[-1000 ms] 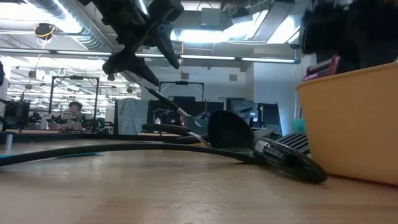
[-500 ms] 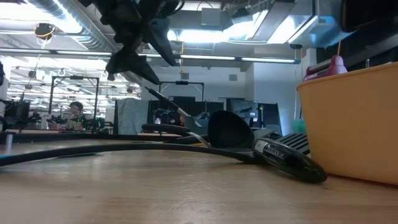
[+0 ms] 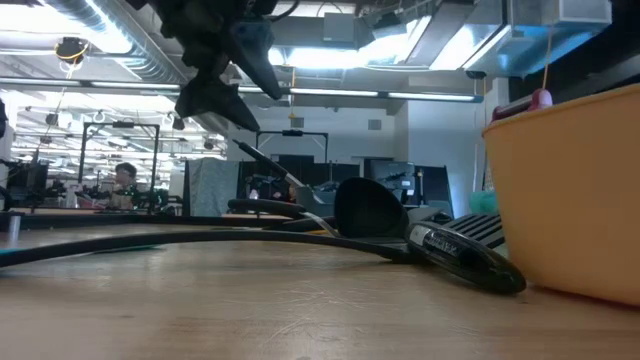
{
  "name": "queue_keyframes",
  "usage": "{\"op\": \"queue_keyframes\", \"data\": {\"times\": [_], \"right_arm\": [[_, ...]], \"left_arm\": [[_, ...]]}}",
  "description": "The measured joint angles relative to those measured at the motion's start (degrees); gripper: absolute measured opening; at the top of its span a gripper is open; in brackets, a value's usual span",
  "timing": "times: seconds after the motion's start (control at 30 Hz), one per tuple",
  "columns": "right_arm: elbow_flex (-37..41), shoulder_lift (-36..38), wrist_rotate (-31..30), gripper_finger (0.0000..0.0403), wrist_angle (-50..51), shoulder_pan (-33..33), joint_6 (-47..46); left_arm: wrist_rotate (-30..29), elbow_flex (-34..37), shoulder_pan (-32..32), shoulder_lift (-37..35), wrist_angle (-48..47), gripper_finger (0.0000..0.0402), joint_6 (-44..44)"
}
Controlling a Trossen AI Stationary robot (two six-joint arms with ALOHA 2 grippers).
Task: Pick & Place Kitchen Items
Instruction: Adjust the yellow bin, then put the small blue spatula into the yellow bin
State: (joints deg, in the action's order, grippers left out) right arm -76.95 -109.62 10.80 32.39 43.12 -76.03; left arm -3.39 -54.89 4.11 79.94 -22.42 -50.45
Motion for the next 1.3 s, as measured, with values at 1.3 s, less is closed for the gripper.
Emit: {"op": "queue_keyframes", "data": {"times": [1.3], "right_arm": [[-23.63,1.2,-9.02,0.0038,25.26,-11.61,28.28]], "left_arm": [[7.49,0.04,-0.09,-4.44,-0.09,0.0182,5.81]]}}
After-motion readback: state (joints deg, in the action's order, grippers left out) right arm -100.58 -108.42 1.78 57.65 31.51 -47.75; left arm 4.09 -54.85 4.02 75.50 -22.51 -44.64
